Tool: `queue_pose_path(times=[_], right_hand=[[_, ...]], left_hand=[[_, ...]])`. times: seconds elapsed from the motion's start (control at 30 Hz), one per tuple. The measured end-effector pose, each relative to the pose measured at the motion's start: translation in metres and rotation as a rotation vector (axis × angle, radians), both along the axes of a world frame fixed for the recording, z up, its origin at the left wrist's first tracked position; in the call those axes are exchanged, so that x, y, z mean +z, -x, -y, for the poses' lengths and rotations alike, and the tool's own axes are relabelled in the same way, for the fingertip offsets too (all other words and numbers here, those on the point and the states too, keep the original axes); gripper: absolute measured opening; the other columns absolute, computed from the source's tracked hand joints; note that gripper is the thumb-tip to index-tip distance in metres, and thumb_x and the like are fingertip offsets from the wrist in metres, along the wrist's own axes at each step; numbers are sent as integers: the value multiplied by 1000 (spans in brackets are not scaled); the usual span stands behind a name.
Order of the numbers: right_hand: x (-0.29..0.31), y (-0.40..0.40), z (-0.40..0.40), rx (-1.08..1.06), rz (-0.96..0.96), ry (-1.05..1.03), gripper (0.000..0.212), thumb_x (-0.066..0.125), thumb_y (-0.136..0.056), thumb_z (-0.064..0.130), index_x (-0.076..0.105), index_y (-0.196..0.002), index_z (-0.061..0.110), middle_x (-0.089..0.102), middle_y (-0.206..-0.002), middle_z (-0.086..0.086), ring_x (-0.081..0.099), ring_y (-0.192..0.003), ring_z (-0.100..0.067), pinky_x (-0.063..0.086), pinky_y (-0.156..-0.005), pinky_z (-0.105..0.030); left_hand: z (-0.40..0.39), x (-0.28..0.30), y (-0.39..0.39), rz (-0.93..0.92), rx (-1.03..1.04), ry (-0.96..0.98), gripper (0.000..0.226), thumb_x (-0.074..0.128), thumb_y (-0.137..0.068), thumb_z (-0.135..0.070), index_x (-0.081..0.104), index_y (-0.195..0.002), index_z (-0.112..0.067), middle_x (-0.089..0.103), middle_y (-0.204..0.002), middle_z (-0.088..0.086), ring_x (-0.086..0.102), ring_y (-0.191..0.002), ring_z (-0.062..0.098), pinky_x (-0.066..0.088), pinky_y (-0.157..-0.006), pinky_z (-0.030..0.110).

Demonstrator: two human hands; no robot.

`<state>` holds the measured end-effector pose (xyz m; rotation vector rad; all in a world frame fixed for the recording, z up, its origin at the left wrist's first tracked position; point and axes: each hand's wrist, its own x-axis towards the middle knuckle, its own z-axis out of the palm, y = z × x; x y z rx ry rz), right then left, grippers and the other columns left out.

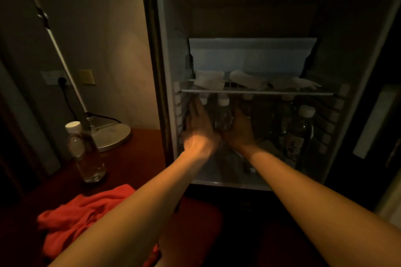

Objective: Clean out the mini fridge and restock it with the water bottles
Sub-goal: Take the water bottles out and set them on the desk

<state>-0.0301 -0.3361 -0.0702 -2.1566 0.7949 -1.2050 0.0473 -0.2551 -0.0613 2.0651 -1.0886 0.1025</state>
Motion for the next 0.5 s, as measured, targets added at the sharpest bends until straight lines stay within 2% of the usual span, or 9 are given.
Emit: queue_pose_path(times=[0.1,0.2,0.23,0.33,0.37,0.43,0.5], right_hand=[[-3,0,6,-23,-52,13,62,78,-76,21,53,-130,3,55,-133,-21,49,-125,-37,34,-105,-36],[-5,9,8,-71,9,-52,72,69,-64,49,55,-124,10,61,-125,-16,57,-116,-33,44,-95,-35],[-6,14,7,-70,35,-64,73,66,-61,51,56,-123,12,63,-123,-14,59,-114,-32,46,-93,-35],[-8,32,9,-32,68,-107,70,77,-61,36,57,-126,18,65,-123,-7,60,-113,-23,48,-92,-29],[-7,38,9,-17,57,-111,69,81,-62,29,58,-126,19,65,-122,-6,60,-113,-20,47,-91,-26],[-4,47,8,0,13,-85,67,85,-62,23,60,-124,16,66,-122,-6,59,-111,-15,45,-87,-22],[0,54,5,2,-11,-65,68,87,-60,21,61,-123,14,65,-122,-6,60,-111,-16,47,-88,-24]], left_hand=[[7,1,-2,0,33,-26,101,67,-82,-31,-4,-154,-25,16,-160,5,23,-144,31,33,-105,56],[11,2,-1,23,79,16,95,68,-83,-31,4,-154,-23,23,-157,7,24,-144,29,35,-105,53],[12,2,0,30,99,6,94,70,-83,-31,8,-154,-21,22,-156,7,23,-144,28,36,-105,51],[14,4,6,54,148,14,76,70,-83,-38,32,-146,-19,22,-152,12,29,-139,32,38,-105,45],[13,3,8,55,152,16,74,69,-83,-41,35,-145,-21,23,-151,14,33,-136,35,38,-106,46],[8,-1,10,12,105,17,78,70,-82,-40,30,-148,-23,29,-148,16,40,-131,38,39,-105,46],[-5,-8,12,-87,-21,93,77,67,-85,-38,27,-150,-28,43,-144,13,47,-128,34,43,-104,48]])
